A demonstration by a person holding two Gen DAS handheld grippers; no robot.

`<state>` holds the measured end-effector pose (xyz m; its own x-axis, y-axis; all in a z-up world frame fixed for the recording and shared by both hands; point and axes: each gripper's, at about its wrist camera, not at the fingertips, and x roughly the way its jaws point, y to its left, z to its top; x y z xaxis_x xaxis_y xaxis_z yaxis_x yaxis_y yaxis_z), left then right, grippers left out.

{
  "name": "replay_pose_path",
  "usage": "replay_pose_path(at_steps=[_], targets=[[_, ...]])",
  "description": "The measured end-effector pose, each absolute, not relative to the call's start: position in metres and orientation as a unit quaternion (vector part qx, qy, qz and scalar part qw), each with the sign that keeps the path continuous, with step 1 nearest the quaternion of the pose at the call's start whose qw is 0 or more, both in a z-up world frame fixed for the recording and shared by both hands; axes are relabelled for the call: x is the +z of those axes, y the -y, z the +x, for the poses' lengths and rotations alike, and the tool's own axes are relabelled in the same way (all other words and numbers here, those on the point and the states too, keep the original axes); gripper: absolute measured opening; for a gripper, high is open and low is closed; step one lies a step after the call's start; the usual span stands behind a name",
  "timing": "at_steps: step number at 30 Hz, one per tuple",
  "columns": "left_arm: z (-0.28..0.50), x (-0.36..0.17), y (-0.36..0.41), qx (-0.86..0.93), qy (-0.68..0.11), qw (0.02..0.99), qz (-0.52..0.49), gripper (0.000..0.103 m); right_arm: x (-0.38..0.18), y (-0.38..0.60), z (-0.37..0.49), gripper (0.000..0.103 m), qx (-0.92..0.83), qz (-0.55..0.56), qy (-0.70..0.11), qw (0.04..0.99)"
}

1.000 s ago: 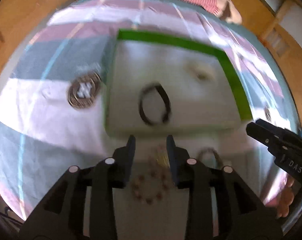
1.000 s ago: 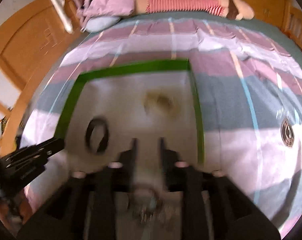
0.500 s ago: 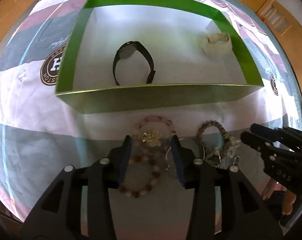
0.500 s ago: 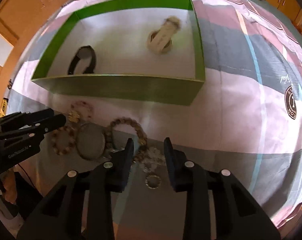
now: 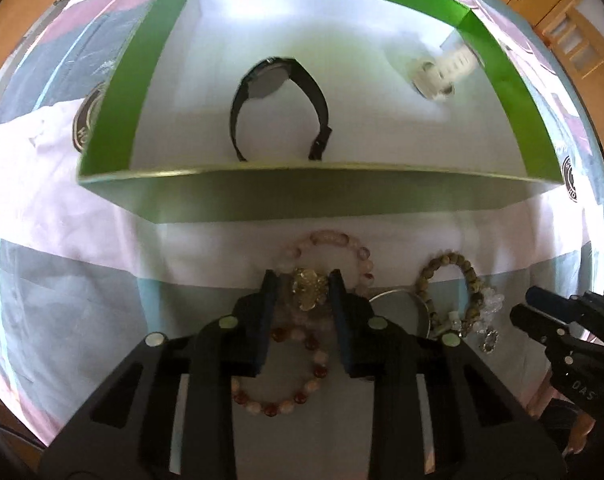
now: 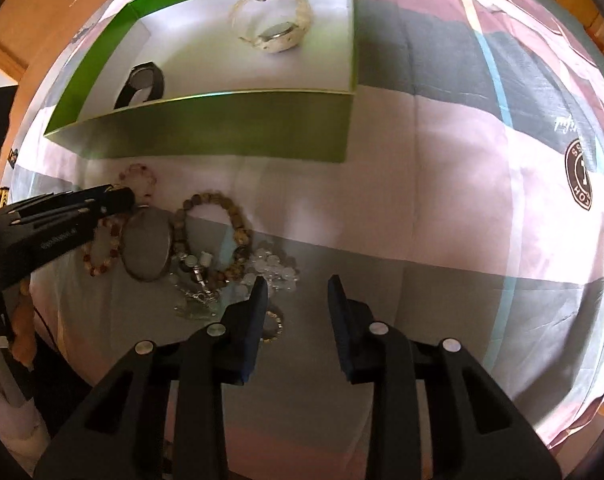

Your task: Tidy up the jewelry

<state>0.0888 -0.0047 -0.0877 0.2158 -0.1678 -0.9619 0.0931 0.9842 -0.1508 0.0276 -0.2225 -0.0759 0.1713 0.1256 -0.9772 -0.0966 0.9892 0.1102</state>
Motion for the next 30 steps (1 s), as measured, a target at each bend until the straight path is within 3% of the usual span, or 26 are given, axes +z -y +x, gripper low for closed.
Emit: replay_pose_path(at_steps=[10,14,21,24,30], targets=[[0.08,-0.074,-0.012,-0.084,-0.615,0.784,-0.028,0.023,-0.095,0.232,0.038,0.033,0.073,0.05,-0.65,0.754],[0.079,-0.073,-0.015,-0.085,-0.615,0.784,-0.03,0.023,-0.094,0.232,0.043,0.007,0.072,0.035,-0.644,0.761],[0.08,-0.076,-0.01,-0.085,-0.616,0.783,-0.023,0.026,-0.069,0.249,0.045,0.007,0.056,0.043,-0.617,0.784],[0.083,-0.081,-0.007,-0.082,-0.618,0.781,-0.018,0.039,-0.07,0.253,0.042,0.007,0.05,0.046,-0.616,0.785],[0.084,-0.085,-0.001,-0.087,-0.618,0.782,-0.012,0.039,-0.068,0.253,0.033,0.007,0.051,0.046,-0.616,0.785]])
